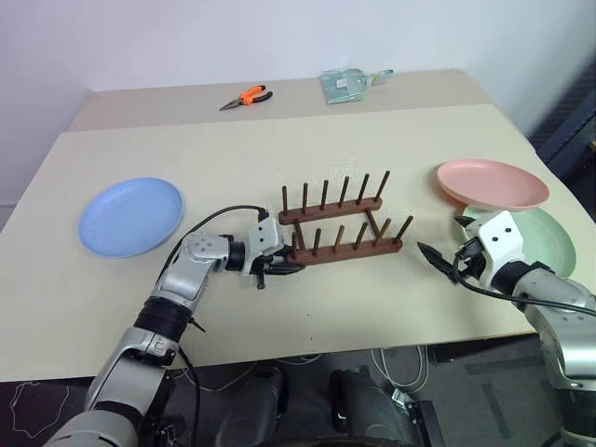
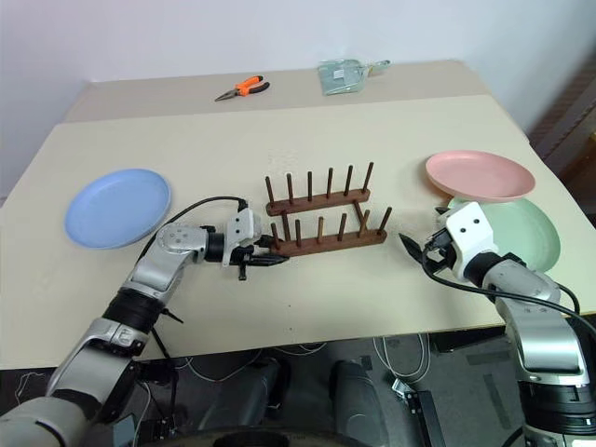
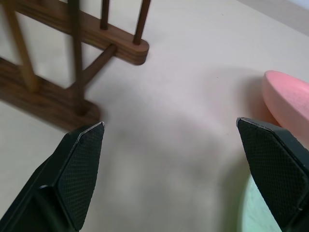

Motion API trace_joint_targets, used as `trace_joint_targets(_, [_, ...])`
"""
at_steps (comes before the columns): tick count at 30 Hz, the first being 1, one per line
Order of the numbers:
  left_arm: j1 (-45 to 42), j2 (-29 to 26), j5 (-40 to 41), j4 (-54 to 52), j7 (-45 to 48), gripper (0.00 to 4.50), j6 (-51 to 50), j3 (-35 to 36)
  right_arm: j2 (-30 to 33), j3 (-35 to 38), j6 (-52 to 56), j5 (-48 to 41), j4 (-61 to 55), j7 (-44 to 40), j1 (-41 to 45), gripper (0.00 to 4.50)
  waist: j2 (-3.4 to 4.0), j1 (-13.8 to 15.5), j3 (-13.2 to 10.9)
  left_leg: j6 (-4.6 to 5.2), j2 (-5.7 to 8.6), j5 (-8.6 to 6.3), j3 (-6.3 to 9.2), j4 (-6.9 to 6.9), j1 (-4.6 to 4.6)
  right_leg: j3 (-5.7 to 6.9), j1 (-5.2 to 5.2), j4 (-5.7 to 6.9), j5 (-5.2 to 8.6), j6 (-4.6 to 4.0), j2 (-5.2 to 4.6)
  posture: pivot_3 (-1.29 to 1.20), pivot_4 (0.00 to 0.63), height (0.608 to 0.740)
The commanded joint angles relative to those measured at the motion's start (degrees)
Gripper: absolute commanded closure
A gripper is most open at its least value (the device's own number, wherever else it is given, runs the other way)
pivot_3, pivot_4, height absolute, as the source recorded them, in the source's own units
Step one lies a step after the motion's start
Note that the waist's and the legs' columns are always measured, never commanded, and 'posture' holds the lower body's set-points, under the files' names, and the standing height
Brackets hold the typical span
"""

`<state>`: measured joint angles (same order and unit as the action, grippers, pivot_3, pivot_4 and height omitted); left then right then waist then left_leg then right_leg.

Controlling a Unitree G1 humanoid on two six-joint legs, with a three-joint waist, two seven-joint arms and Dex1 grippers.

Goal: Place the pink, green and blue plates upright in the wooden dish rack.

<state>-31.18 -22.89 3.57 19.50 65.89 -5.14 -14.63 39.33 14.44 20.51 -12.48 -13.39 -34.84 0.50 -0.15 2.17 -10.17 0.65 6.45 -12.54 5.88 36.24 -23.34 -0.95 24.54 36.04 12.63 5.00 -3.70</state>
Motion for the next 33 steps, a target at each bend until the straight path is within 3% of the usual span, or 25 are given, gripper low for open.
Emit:
trace_joint_targets(1, [0.36,-1.88,-1.39,-1.1,-2.21,0.79,-2.3,0.3,1.33,1.96,-1.66,0.24,-0.21,-0.55,-0.48,0.0,0.0,-0.02,0.0,0.0,0.0,0.0,0.0,-0.01,0.0,0.0,0.0,0.0,0.0,0.01,0.0,0.0,0.15,0.729])
trace_joint_targets(2, [0.58,-2.26,-1.16,-1.48,-2.41,0.29,-2.92,0.46,1.51,2.06,-1.73,0.36,-0.07,-0.67,-0.66,0.0,0.0,-0.05,0.0,0.0,0.0,0.0,0.0,-0.02,0.0,0.0,0.0,0.0,0.0,0.01,0.0,0.0,0.15,0.729])
trace_joint_targets(3, [1.91,-3.91,-0.91,-3.19,-2.6,0.07,-4.94,1.14,2.19,2.54,-1.66,0.25,0.03,-1.51,-1.54,0.0,0.0,-0.18,0.0,0.0,-0.01,0.0,0.0,-0.03,0.0,0.0,0.01,0.0,0.0,0.01,0.0,0.0,0.15,0.729])
trace_joint_targets(4, [2.94,-5.2,-0.68,-4.55,-2.77,0.07,-6.45,1.6,2.66,2.86,-1.59,0.16,-0.01,-2.09,-2.23,0.0,0.01,-0.31,0.01,0.0,-0.01,0.0,0.0,-0.04,0.0,-0.01,0.02,0.0,0.0,0.01,0.01,0.0,0.15,0.729])
trace_joint_targets(7, [9.28,-10.57,2.48,-12.94,-0.78,0.0,-12.46,3.47,3.99,3.37,-0.14,-2.75,-1.78,-5.99,-4.75,0.86,0.02,-1.52,0.01,0.0,-0.04,0.0,0.0,-0.13,0.03,-0.01,0.03,0.0,0.01,-0.01,0.01,0.0,0.15,0.729])
trace_joint_targets(10, [15.43,-12.8,8.19,-22.65,-0.64,0.79,-19.6,5.47,3.97,1.35,1.39,-4.4,-4.5,-8.56,-6.2,2.31,0.12,-2.25,0.07,0.0,-0.09,-0.01,0.0,-0.19,0.09,-0.02,0.02,0.01,0.05,-0.07,0.02,0.0,0.15,0.729])
trace_joint_targets(14, [19.22,-11.4,11.04,-32.24,-3.33,2.8,-26.09,2.76,2.66,-2.2,1.83,-3.85,-4.79,-8.61,-5.24,4.47,0.14,-2.18,0.09,0.0,-0.1,-0.01,0.0,-0.14,0.06,-0.02,-0.01,-0.01,0.14,-0.2,0.02,0.0,0.15,0.729])
trace_joint_targets(18, [18.48,-5.38,8.86,-34.24,-10.24,2.8,-27.99,-1.49,0.29,-7.01,1.38,-2.09,-3.66,-6.93,-2.46,4.47,0.13,-1.05,0.08,0.0,-0.08,-0.02,0.0,-0.05,0.03,0.0,-0.09,-0.1,0.15,-0.2,-0.01,0.0,0.15,0.729])
trace_joint_targets(23, [15.44,0.26,2.05,-26.8,-20.82,2.8,-25.31,-3.96,-2.54,-14.16,0.67,3.44,0.79,-3.77,2.73,4.47,0.11,-0.37,0.1,0.0,-0.07,-0.01,0.0,-0.02,0.01,0.03,-0.09,-0.13,0.15,-0.2,-0.01,0.0,0.15,0.729])
trace_joint_targets(27, [12.34,4.08,-0.68,-17.99,-29.65,2.8,-22.73,-1.59,-6.56,-17.97,-2.32,9.05,9.54,1.28,10.43,4.47,0.02,-0.13,0.21,-0.02,-0.07,0.0,-0.05,0.0,0.09,0.0,-0.13,-0.08,0.13,-0.21,0.01,0.0,0.15,0.729])
trace_joint_targets(33, [7.69,5.47,-1.13,-7.79,-34.36,2.8,-16.43,0.69,-10.18,-19.12,-6.98,12.13,22.75,4.18,21.09,4.47,-0.08,-0.3,0.33,-0.05,-0.07,0.03,-0.07,-0.02,0.24,0.0,-0.19,0.01,0.03,-0.07,0.06,0.0,0.15,0.729])
